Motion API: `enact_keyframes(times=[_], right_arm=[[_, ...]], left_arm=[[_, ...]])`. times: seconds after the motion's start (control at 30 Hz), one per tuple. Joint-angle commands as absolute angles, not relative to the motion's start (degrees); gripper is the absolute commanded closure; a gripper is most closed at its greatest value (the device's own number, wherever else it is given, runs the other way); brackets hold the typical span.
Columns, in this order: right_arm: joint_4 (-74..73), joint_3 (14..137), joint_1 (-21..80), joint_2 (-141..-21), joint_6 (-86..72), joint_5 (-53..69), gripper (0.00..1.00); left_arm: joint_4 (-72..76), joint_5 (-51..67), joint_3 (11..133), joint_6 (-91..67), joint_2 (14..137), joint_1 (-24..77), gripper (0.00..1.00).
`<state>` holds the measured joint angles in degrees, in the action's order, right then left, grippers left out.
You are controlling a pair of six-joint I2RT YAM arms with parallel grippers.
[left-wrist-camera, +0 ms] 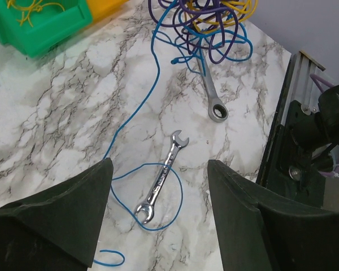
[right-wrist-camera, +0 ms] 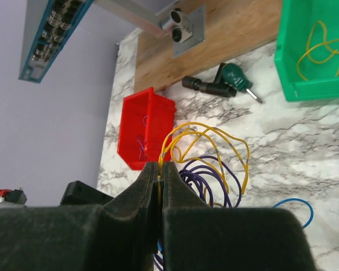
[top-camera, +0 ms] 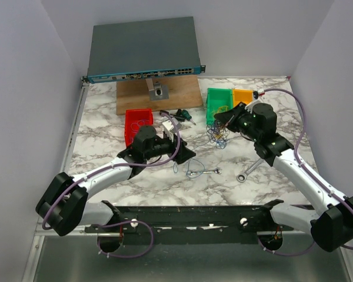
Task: Untangle the cables
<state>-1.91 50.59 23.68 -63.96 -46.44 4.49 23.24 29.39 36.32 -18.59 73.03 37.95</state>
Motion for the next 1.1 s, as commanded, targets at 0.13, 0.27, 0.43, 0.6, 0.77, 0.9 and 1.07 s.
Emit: enact_keyframes(times=[0.13,0.27,0.43,0.6,0.77,0.9,1.07], right_arm=[[-2.6,52.7,23.8,-64.0,-50.3,12.6,0.99],[-1.5,52.4,23.8,-63.9,-51.4,14.0,0.99],[-0.9,51.7,23.9,-63.1,-52.3,15.0,0.99],[-0.6,51.5,23.9,-62.4,-53.4,15.9,0.99],[-4.7,52.3,23.8,-60.2,-50.4,8.6,0.99],[-10.6,51.0,23.8,-58.4,-46.6,-6.7,0.99],[-13.8,46.7,23.8,-58.5,-44.3,-28.6,0.99]], left_arm=[[30.4,24.7,35.0,-13.3,73.9,42.3,0.28],[24.9,22.8,40.8,-12.4,80.8,43.6,0.28],[22.4,22.0,45.3,-12.5,86.3,44.2,0.28],[8.7,20.0,55.7,-11.0,94.0,45.1,0.59],[9.8,15.5,52.3,-11.7,89.1,44.9,1.00],[15.1,9.4,44.5,-13.7,80.8,43.0,1.00],[18.7,2.8,37.1,-19.2,73.3,38.1,1.00]])
